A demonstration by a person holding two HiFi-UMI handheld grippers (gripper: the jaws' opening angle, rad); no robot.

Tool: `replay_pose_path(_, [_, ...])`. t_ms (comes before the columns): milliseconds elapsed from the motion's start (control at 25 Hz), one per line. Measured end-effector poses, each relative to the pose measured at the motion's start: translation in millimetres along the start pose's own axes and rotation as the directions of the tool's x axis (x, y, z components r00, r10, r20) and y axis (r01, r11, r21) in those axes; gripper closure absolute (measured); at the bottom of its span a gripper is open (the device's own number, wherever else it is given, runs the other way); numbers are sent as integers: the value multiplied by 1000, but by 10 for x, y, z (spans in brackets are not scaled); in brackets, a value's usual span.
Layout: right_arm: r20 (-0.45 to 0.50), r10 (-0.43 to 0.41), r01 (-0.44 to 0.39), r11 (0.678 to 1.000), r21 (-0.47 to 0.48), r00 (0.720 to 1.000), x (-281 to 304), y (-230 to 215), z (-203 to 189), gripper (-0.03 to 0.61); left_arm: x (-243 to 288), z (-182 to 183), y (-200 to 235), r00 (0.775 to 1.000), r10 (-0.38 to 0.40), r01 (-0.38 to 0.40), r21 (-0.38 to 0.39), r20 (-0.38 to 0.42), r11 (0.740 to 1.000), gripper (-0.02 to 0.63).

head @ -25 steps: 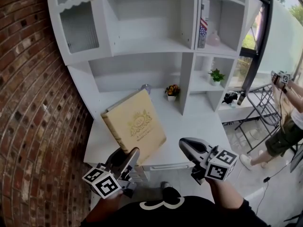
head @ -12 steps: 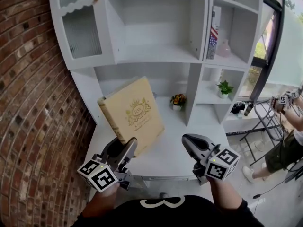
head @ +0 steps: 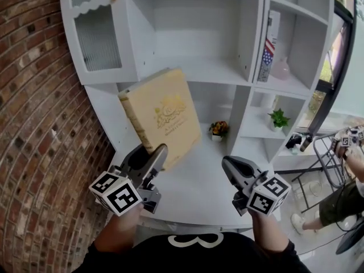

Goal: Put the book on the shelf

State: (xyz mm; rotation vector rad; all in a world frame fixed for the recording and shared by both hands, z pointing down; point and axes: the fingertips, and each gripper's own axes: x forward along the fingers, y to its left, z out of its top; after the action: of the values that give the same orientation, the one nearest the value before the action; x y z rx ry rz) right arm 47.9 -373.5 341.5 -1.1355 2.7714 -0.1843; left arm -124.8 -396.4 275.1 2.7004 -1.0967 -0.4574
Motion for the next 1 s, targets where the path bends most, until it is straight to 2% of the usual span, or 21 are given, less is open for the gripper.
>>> replay_pose_path(160, [-14,22,-22,1000,-14,1000,83,-124,-3,567,198,196,60,999,10,-11,38,32,999,428])
replay_pose_path(520, [-27,93,-94,995,-25,995,283,-276,-29,568,529,601,187,995,49,-55,68,89,996,428])
replay_pose_path(760, [-22,96,-96,995,-17,995,281,-392,-39,568,758,917,272,989,70,-86,118,130,989,426])
replay_pose_path(1000, [1,86,-86,996,-34,996,278,-503,21,568,1051,1145,382,983,110,-138,199,145,970,426])
